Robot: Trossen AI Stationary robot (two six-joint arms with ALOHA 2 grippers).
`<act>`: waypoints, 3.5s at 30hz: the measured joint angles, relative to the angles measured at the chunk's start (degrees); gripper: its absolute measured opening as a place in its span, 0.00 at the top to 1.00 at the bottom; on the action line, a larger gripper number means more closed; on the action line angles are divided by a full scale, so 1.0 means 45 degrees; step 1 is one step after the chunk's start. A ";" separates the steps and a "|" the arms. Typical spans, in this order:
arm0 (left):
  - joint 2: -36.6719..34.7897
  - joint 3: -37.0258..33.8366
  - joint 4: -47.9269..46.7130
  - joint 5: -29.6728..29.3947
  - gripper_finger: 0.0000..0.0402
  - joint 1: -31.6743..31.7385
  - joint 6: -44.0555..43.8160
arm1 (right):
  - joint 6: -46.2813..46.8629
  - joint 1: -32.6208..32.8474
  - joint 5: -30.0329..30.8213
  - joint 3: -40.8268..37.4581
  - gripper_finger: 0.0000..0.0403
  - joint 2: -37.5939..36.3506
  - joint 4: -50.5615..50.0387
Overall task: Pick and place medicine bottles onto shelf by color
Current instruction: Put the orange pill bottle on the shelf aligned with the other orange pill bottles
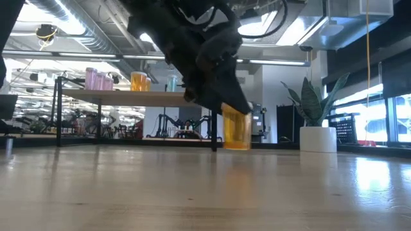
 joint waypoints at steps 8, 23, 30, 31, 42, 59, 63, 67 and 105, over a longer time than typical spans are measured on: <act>-0.1693 -0.0010 -0.2070 -0.0923 0.51 0.0000 -0.0192 | 0.1702 -0.0288 0.0667 0.0000 0.37 0.0000 -0.1402; -0.6287 -0.0010 -0.6749 -0.1996 0.51 0.0451 -0.2687 | 0.2548 -0.0491 0.3478 0.0000 0.37 0.0000 -0.1732; -0.8055 -0.0010 -0.9611 -0.3994 0.51 0.1308 -0.4457 | 0.2875 -0.0491 0.5252 0.0000 0.37 0.0000 -0.1715; -0.8229 -0.0010 -1.0054 -0.4198 0.51 0.1488 -0.4789 | 0.2866 -0.0491 0.5410 0.0000 0.37 0.0000 -0.1719; -0.8590 -0.0010 -1.1524 -0.5164 0.51 0.3744 -0.6013 | 0.2859 -0.0491 0.6473 0.0000 0.37 0.0000 -0.1714; -0.8517 -0.0010 -1.2311 -0.5874 0.51 0.4658 -0.6931 | 0.2851 -0.0491 0.6430 0.0000 0.37 0.0000 -0.1715; -0.8442 -0.0010 -1.2319 -0.5943 0.51 0.4658 -0.7069 | 0.2859 -0.0491 0.6425 -0.0004 0.37 0.0000 -0.1715; -0.8361 -0.0010 -1.2243 -0.5961 0.51 0.4658 -0.7296 | 0.2838 -0.0491 0.6428 -0.0005 0.37 0.0000 -0.1715; -0.7425 -0.0015 -1.2136 -0.6277 0.51 0.5124 -0.8617 | 0.2832 -0.0486 0.6284 -0.0010 0.37 0.0000 -0.1715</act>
